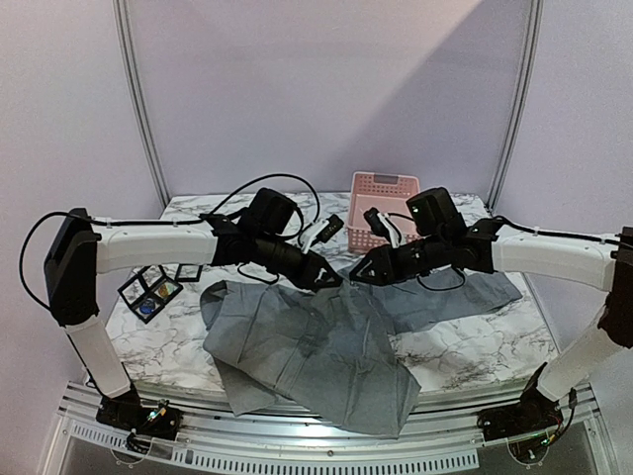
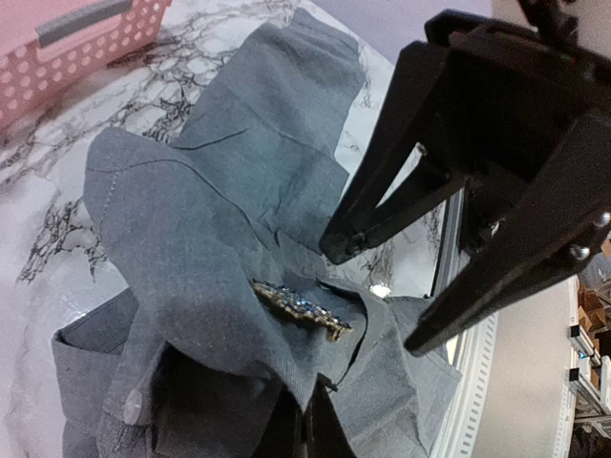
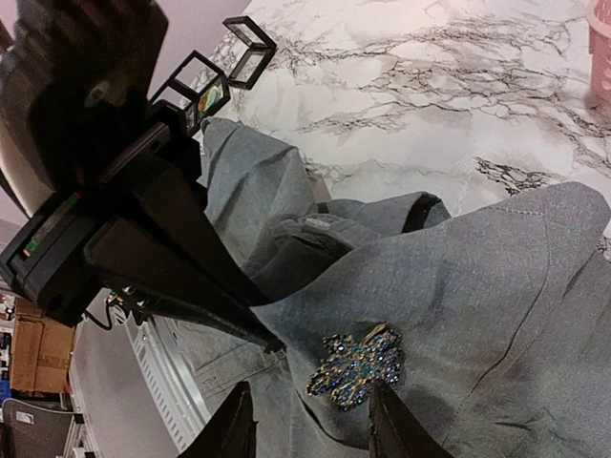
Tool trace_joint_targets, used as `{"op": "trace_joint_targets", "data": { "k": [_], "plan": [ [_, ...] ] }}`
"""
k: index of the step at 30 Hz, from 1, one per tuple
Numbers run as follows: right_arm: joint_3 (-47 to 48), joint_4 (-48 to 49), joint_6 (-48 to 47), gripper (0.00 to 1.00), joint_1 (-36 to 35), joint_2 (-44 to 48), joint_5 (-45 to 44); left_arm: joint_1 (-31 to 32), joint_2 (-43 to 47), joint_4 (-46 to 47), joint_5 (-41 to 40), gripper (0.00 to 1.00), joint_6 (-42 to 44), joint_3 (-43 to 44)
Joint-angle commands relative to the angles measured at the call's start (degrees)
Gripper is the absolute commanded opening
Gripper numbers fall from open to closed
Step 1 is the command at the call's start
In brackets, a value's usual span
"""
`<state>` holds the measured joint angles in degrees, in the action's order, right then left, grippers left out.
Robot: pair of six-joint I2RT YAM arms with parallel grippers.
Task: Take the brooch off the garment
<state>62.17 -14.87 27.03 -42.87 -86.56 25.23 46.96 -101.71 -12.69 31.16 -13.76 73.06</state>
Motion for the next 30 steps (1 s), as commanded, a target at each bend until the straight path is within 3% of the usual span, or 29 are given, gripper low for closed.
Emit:
{"op": "trace_joint_targets", "data": {
  "k": [1, 5, 16, 20, 24, 30],
  "plan": [
    [-0.01, 2.02, 1.31, 0.36, -0.42, -2.05, -1.64, -0.73, -0.76, 1.40, 1.05, 0.00, -0.50, -0.90],
    [0.96, 1.74, 1.32, 0.29, -0.49, -3.20, -0.93, -0.73, -0.69, 1.45, 1.19, 0.00, -0.63, -0.99],
    [2.12, 1.16, 1.66, 0.26, -1.58, -5.14, -2.50, -0.73, -0.45, 1.35, 1.19, 0.00, -0.66, -0.99],
    [2.27, 1.08, 1.82, 0.19, -2.22, -5.82, -3.29, -0.73, -0.34, 1.36, 1.19, 0.00, -0.66, -0.99],
    [2.33, 1.10, 2.18, 0.04, -2.34, -6.06, -4.44, -0.73, -0.37, 1.35, 1.27, 0.00, -0.74, -1.07],
    [2.27, 0.73, 2.59, 0.00, -2.32, -5.19, -7.70, -0.73, -0.24, 1.21, 0.88, 0.00, -0.57, -1.07]
  ]
}}
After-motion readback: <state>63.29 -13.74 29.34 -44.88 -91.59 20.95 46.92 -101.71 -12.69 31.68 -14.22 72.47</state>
